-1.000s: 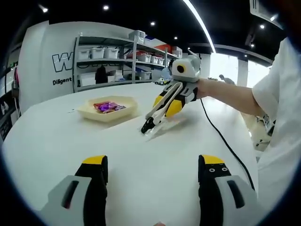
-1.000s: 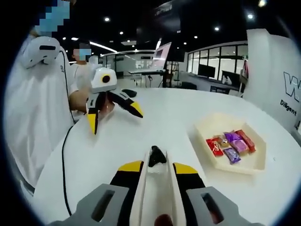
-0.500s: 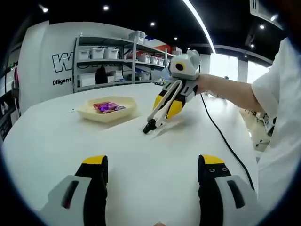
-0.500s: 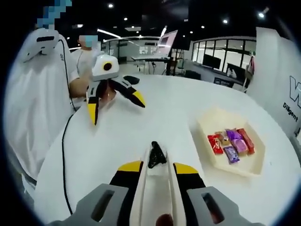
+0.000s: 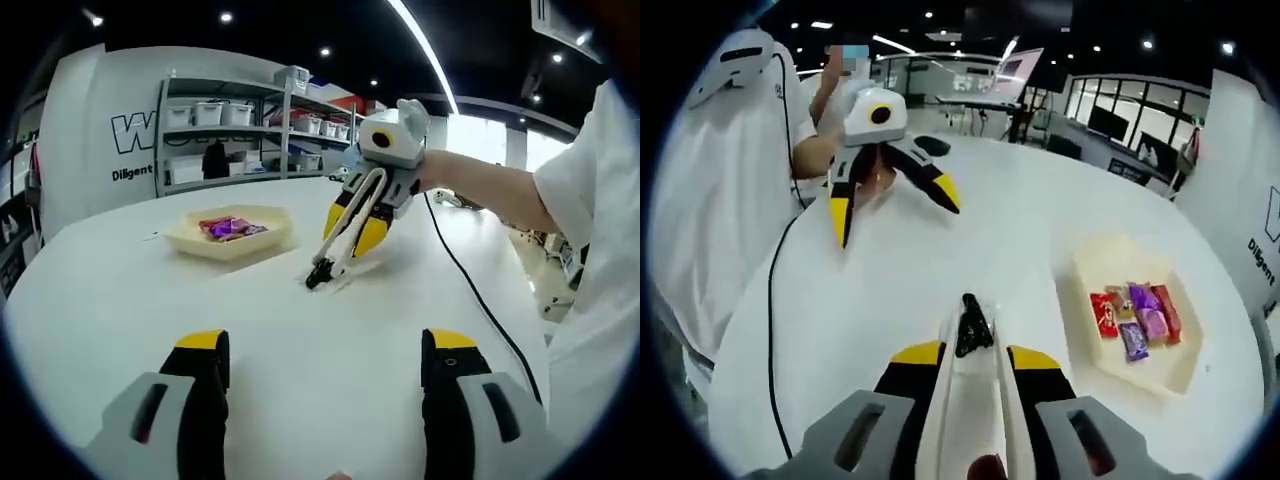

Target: Place the target food into the container with the food tongs after gripping and lifting it, then release it inside without dropping or visibly crushing the food.

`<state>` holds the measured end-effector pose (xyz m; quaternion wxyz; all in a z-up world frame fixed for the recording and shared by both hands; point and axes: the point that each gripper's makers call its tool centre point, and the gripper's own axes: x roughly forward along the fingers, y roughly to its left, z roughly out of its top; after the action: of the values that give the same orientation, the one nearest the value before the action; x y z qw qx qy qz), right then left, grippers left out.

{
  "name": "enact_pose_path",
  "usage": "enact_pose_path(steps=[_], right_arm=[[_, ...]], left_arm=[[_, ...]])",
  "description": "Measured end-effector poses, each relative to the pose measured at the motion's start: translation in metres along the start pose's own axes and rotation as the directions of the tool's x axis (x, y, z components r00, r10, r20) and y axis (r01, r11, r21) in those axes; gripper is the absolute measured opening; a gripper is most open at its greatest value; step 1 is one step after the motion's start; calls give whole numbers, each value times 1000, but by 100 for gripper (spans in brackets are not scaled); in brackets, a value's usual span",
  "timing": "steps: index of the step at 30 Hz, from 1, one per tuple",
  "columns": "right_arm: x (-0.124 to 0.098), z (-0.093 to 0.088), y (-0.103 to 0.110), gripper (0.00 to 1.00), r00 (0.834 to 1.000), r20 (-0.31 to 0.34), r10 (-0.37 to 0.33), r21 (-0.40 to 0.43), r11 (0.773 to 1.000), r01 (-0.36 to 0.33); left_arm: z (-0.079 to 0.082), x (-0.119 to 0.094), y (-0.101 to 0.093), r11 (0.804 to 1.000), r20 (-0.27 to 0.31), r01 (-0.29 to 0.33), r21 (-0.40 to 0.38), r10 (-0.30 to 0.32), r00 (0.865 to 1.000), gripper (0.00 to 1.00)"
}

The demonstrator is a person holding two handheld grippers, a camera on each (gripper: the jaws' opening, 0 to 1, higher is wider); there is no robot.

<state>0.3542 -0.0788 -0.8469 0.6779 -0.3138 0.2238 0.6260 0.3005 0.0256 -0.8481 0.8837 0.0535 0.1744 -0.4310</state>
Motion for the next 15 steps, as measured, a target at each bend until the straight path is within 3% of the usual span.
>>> enact_pose_path(steps=[8, 15], right_arm=[[-1, 3, -2, 15, 992, -127, 16, -74, 997, -26], [2, 8, -2, 15, 970, -239, 31, -142, 988, -66]], left_arm=[[0, 0, 0, 1000, 3, 1, -2, -1, 1000, 76], [1, -1, 0, 1000, 5, 2, 1, -2, 1000, 76]])
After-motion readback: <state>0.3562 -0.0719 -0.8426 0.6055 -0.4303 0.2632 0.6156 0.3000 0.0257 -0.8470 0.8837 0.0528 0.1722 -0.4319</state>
